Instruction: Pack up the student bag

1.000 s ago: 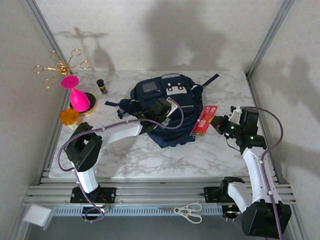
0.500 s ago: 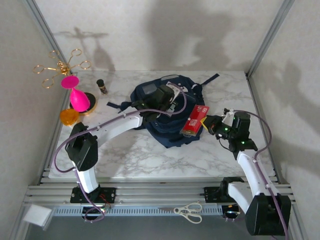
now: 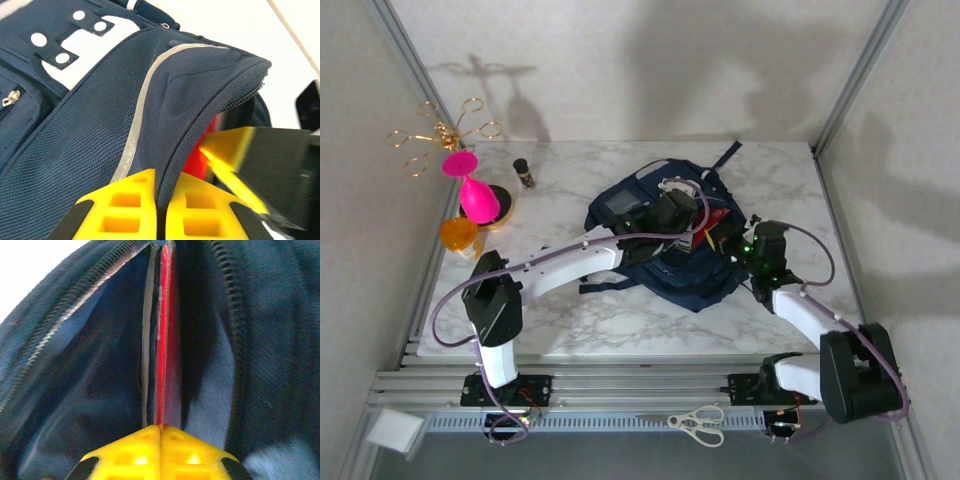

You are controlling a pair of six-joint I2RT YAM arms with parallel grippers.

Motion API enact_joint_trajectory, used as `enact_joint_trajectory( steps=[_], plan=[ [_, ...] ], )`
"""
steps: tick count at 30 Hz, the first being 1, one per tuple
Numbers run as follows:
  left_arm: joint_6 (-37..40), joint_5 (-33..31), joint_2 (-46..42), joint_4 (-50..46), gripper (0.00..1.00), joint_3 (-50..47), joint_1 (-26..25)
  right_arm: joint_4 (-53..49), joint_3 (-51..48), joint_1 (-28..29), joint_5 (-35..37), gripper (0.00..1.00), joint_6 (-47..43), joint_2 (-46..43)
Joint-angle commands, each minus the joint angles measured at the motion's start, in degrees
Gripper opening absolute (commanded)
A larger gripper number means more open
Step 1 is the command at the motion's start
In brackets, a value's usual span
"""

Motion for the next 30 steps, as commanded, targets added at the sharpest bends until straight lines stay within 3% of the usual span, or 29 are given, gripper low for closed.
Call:
enact_joint_trajectory(
  steps=[1, 8, 11, 14, 19, 25, 30],
  plan=[
    [-11.26, 1.11, -3.91, 6.42, 0.00, -0.96, -1.50, 11.20, 2.79, 2.87, 4.34, 0.00, 2.29, 6.98],
    [-15.58, -2.11, -5.74, 5.75, 0.00, -2.54, -1.58, 10.87, 13.17, 8.35, 4.12, 0.00, -0.91, 21.12],
    [-15.90, -4.71, -6.40, 4.18, 0.00, -2.77, -0.52, 8.19, 15.26, 8.88, 2.54, 0.00, -3.30, 22.55],
    [-15.57, -5.25, -6.67, 5.85, 0.00, -4.06, 1.15, 3.54, 15.12, 8.81, 2.34, 0.21, -6.02, 20.38],
    [-16.78, -4.36, -5.00, 6.96, 0.00, -4.37, 4.54, -8.99, 14.88, 8.69, 4.14, 0.43, -11.59, 13.64],
    [-17.47, -3.79, -5.81, 9.58, 0.00, -7.07, 5.79, -22.45, 15.67, 5.03, 1.24, 0.50, -17.02, 8.75],
    [-17.69, 1.88, -5.07, 11.64, 0.00, -8.68, 5.96, -28.91, 15.85, 1.45, 0.91, 0.52, -22.59, 1.98]
  ],
)
